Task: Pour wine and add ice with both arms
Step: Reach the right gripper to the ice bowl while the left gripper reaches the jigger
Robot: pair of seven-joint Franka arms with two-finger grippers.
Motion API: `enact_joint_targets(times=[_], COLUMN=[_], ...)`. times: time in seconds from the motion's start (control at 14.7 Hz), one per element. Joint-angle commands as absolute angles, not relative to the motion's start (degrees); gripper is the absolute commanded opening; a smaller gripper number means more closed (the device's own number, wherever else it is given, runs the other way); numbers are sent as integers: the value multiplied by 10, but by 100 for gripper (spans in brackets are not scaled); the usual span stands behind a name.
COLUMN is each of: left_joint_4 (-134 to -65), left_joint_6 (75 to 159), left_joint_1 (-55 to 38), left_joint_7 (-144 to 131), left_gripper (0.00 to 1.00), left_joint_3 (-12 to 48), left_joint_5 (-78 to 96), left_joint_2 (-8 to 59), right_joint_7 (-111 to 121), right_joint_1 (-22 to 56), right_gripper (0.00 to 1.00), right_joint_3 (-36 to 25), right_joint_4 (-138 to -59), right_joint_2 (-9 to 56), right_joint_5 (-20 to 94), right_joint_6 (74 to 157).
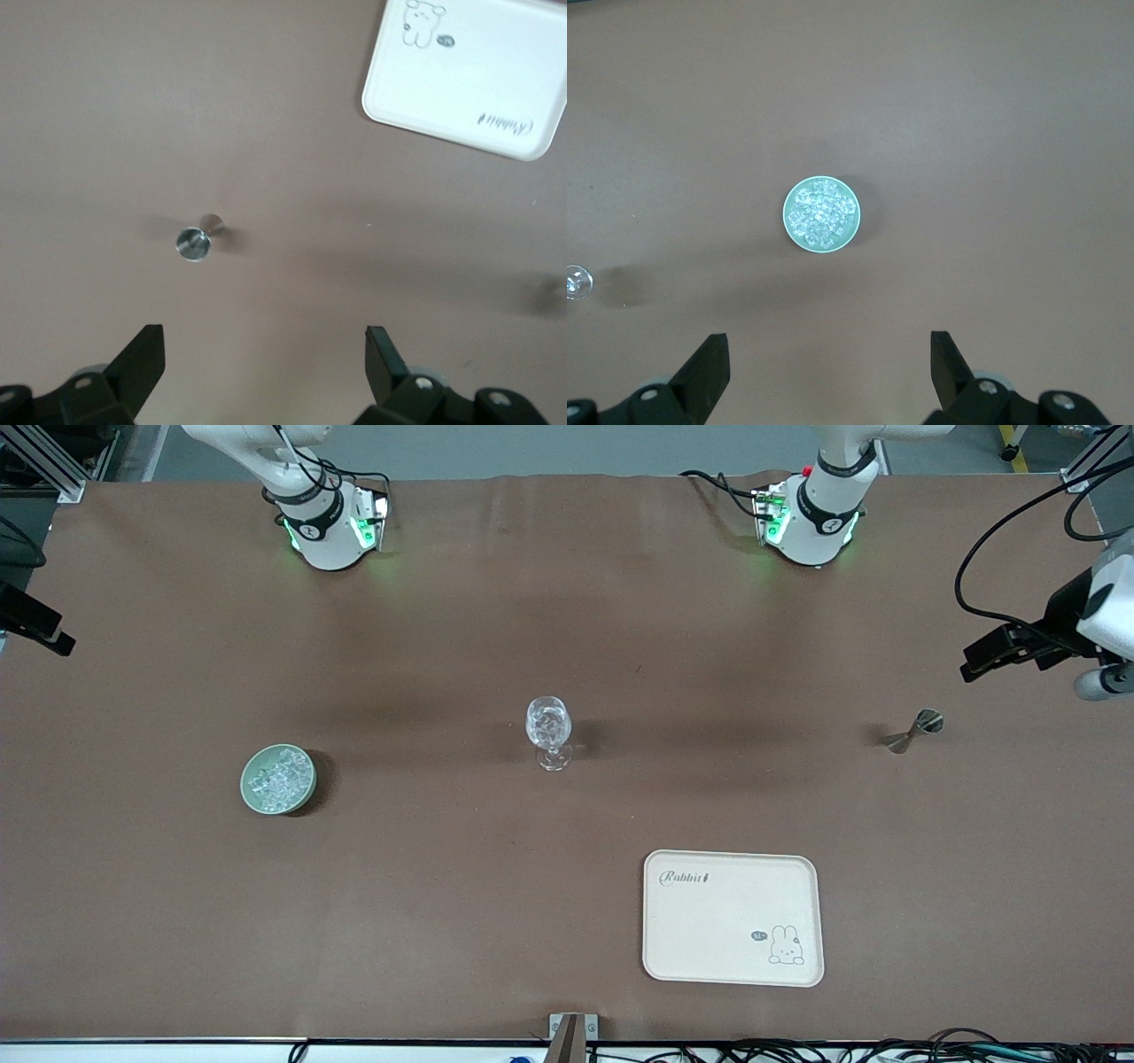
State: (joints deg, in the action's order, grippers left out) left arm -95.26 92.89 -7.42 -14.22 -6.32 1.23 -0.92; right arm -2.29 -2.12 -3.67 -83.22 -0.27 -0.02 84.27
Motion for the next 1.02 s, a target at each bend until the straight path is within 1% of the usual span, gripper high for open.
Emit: enact_joint_targets(times=[0.0, 0.2, 0.54, 0.61, 0.75, 0.95], left_joint_4=[-943, -944, -949, -949, -948, -950], left_joint_6=[921, 890, 881, 881, 881, 879], left_joint_1=[-78, -78, -77, -77, -76, -70], left_joint_7=[-219, -255, -259, -264, -285, -315], left_gripper=[100, 100, 100, 100, 100, 100], left_joint_3=[-81, -115, -216, -230, -250, -260], left_joint_5=[26, 35, 123, 141, 166, 215], left_joint_2=[10, 33, 85, 101, 133, 174], right_joint_7=[-19, -19, -22, -22, -23, -35], right_joint_1=[-20, -14, -8, -9, -7, -7], right_gripper=[100, 100, 100, 100, 100, 100], right_joint_3=[-35, -35, -34, -34, -34, -34], right_joint_4=[-848, -879, -1039, -1054, -1056, -1058], right_joint_2=[-13, 5, 25, 42, 90, 162], right_joint_5=[-4, -4, -4, -4, -4, -4], right_joint_6=[851, 899, 1065, 1084, 1097, 1161])
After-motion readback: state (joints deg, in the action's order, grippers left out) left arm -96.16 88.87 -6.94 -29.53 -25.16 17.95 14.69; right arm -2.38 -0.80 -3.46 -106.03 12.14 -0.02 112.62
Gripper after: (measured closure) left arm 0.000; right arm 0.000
